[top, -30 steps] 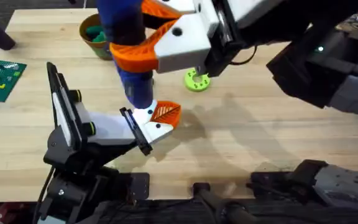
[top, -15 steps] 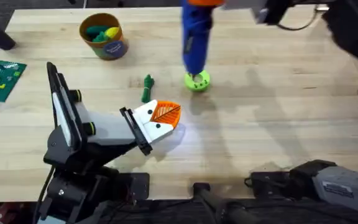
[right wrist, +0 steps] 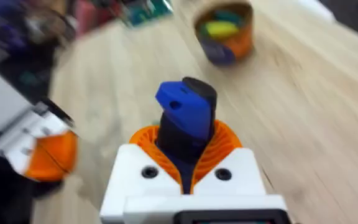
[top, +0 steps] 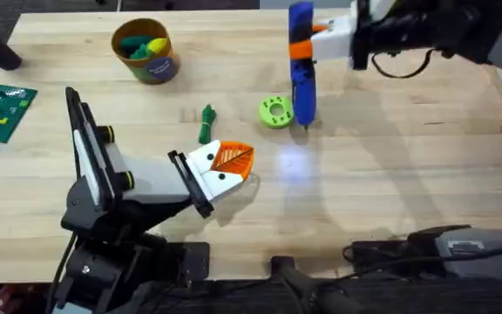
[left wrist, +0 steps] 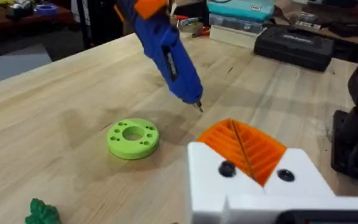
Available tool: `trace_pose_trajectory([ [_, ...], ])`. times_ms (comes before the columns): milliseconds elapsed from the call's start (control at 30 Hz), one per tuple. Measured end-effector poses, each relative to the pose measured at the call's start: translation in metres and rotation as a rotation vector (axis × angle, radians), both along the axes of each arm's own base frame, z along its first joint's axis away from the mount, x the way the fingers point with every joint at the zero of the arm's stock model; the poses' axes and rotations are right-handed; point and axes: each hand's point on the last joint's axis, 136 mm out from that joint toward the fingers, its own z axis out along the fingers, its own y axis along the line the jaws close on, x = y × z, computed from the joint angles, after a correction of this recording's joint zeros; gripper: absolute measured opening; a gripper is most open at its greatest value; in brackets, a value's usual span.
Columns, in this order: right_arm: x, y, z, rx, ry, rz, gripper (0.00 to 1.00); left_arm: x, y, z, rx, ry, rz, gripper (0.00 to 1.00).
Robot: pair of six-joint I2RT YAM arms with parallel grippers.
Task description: Pick up the gripper from the table and insert it into the empty holder that is missing its gripper. Then pick up a screw, insert it into the mounting hole, and use the screwdriver to tighten it. Finally, clean up the table by picking up the vegetable and placing it into the bucket.
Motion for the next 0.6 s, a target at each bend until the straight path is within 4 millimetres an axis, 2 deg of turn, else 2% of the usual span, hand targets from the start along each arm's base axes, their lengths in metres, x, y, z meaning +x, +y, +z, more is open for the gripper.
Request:
trace_pose_trajectory([
  [67, 0.004, -0.006, -0.009, -0.051, -0.023, -0.024, 0.058, 0.0, 0.0, 0.0, 0.0, 0.0, 0.0, 0.008],
  [133, 0.008, -0.015, -0.01, -0.084, -0.057, -0.049, 0.058, 0.0, 0.0, 0.0, 0.0, 0.0, 0.0, 0.008],
  [233, 0.008, -0.038, -0.013, -0.153, -0.062, -0.111, 0.058, 0.0, 0.0, 0.0, 0.0, 0.001, 0.0, 0.008],
  [333, -0.006, -0.061, -0.024, -0.265, -0.017, -0.158, 0.058, 0.0, 0.0, 0.0, 0.0, 0.001, 0.0, 0.008],
  [500, -0.035, -0.084, -0.044, -0.514, 0.048, -0.133, 0.058, 0.0, 0.0, 0.0, 0.0, 0.001, 0.0, 0.008],
  [600, -0.04, -0.1, -0.052, -0.674, 0.026, -0.123, 0.058, 0.0, 0.0, 0.0, 0.0, 0.0, 0.0, 0.008],
])
